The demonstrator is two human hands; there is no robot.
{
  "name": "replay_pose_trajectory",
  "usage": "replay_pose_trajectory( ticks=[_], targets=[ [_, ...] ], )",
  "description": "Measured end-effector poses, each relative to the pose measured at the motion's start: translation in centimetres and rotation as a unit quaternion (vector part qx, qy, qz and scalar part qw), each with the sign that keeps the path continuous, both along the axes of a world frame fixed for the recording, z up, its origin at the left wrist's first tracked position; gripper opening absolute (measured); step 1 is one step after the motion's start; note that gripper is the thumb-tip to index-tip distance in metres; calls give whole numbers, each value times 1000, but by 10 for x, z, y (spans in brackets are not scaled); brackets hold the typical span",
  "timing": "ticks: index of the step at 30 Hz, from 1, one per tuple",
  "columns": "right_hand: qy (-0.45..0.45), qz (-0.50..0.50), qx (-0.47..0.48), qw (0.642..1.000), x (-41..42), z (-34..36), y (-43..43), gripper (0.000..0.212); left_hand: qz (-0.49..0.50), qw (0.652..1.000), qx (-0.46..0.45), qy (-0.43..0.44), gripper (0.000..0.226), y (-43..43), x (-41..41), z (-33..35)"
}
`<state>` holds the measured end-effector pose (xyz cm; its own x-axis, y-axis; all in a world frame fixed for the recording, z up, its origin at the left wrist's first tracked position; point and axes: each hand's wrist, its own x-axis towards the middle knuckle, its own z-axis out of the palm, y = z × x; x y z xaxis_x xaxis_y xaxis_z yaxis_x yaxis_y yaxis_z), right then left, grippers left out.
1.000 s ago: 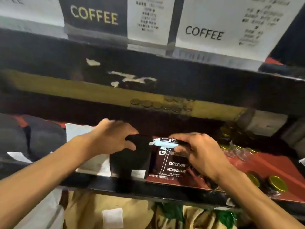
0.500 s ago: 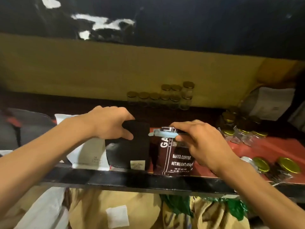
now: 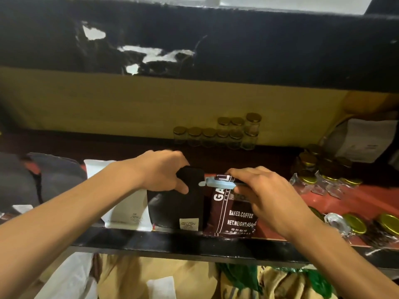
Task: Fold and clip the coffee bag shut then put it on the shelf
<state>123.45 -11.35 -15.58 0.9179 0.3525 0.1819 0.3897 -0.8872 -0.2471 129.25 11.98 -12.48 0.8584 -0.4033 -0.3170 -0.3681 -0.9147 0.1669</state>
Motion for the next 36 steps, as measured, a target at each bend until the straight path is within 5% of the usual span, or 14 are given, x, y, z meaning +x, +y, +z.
replay_pose_trajectory(
  ticks=[8, 16, 20, 22, 24, 26, 30, 36],
  targets=[
    [-52, -35, -38, 997, -11, -16, 6, 53, -5, 999, 16, -28, 53, 1, 0, -4],
    [-12, -77, -37, 996, -15, -12, 14, 78, 8, 1000, 19, -17, 52, -2, 4, -3],
    [-9, -83, 123, 989, -25, -17, 9, 64, 14, 1000, 17, -13, 57, -3, 3, -2],
    [-10, -140, 332, 933, -42, -22, 5, 60, 13, 1000, 17, -10, 58, -3, 3, -2],
    [4, -206, 524, 826, -59, -33, 2, 59, 11, 1000, 12, -8, 58, -2, 3, -3],
    [69, -250, 609, 750, -65, -50, 4, 62, 6, 1000, 9, -13, 57, -2, 3, -4],
    [219, -253, 615, 714, -56, -78, 22, 66, -6, 1000, 8, -29, 55, -2, 3, -6],
    [240, -264, 630, 690, -50, -81, 29, 56, 1, 1000, 7, -29, 43, 0, 3, -11]
  ],
)
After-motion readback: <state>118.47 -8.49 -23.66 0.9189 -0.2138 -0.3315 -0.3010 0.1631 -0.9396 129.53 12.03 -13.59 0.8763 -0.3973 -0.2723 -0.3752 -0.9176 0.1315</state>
